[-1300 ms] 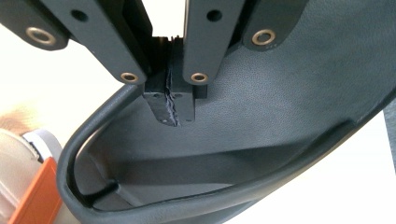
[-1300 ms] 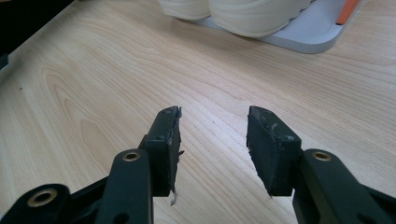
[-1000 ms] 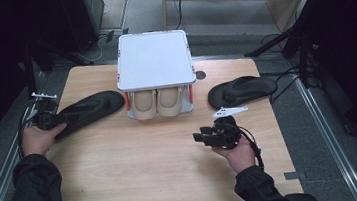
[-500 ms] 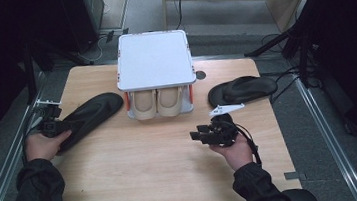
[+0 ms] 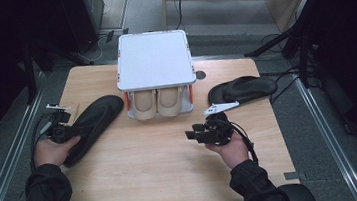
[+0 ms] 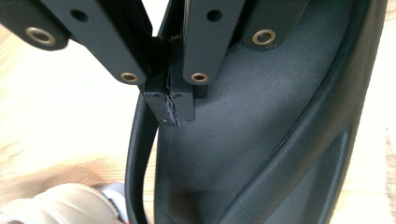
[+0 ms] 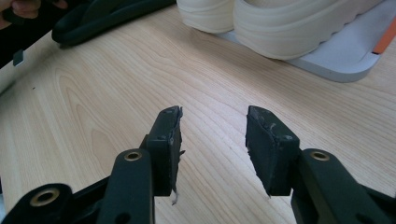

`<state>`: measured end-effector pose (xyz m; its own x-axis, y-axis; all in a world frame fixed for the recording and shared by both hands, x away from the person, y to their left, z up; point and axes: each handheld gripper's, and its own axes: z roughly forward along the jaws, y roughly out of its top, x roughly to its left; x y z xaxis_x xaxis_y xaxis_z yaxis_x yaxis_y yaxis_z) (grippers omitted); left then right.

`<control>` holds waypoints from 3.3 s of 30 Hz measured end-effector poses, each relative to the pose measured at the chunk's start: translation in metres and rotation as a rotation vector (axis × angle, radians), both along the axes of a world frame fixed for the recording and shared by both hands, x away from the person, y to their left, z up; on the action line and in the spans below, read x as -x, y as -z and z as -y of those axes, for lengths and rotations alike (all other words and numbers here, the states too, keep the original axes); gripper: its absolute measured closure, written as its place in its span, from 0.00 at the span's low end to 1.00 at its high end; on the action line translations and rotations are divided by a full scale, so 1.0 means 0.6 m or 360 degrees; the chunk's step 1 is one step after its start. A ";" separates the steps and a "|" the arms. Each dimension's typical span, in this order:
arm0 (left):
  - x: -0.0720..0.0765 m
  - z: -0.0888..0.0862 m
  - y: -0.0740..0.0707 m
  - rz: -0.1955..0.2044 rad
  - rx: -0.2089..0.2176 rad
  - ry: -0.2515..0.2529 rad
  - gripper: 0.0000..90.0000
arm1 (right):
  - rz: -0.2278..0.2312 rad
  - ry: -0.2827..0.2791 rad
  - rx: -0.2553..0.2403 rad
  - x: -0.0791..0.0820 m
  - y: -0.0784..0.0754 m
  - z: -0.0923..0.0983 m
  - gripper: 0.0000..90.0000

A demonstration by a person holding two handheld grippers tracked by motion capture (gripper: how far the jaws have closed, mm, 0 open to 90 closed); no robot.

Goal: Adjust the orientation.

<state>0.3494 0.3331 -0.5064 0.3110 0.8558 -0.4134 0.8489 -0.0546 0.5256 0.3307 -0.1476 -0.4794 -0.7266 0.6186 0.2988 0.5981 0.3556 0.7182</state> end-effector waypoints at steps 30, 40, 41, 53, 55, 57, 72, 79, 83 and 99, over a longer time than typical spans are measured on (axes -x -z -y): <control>-0.005 0.014 -0.051 0.0138 -0.0015 -0.0025 0.68 | 0.0009 -0.0015 -0.0007 -0.001 -0.003 -0.003 0.63; -0.040 -0.006 -0.045 0.0152 -0.0080 -0.0037 0.52 | 0.0005 0.0042 -0.0006 0.010 -0.001 0.013 0.63; -0.045 -0.007 -0.043 0.0144 -0.0087 -0.0038 0.52 | 0.0002 0.0050 -0.0005 0.011 -0.001 0.015 0.63; -0.080 0.013 -0.012 0.0066 -0.0133 0.0062 0.54 | 0.0010 0.0168 -0.0019 0.030 -0.002 0.053 0.63; -0.084 0.014 -0.009 0.0064 -0.0120 0.0059 0.55 | 0.0010 0.0183 -0.0023 0.031 -0.002 0.057 0.63; -0.085 0.015 -0.008 0.0060 -0.0115 0.0058 0.57 | 0.0010 0.0192 -0.0020 0.032 -0.001 0.060 0.63; -0.091 0.020 -0.002 0.0014 -0.0133 0.0097 0.72 | 0.0009 0.0209 -0.0019 0.033 0.000 0.064 0.63; -0.090 0.021 -0.004 0.0003 -0.0136 0.0111 0.75 | 0.0008 0.0215 -0.0020 0.032 0.000 0.065 0.63; -0.089 0.021 -0.007 -0.0008 -0.0134 0.0099 0.76 | 0.0011 0.0210 -0.0024 0.032 -0.001 0.066 0.63; -0.053 0.004 -0.043 -0.0045 0.0001 -0.0007 0.77 | 0.0023 0.0193 -0.0047 0.020 -0.007 0.064 0.63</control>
<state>0.3810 0.3308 -0.4807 0.2956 0.8569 -0.4224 0.8636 -0.0506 0.5016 0.3184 -0.1859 -0.4752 -0.6513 0.6933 0.3085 0.6251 0.2596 0.7362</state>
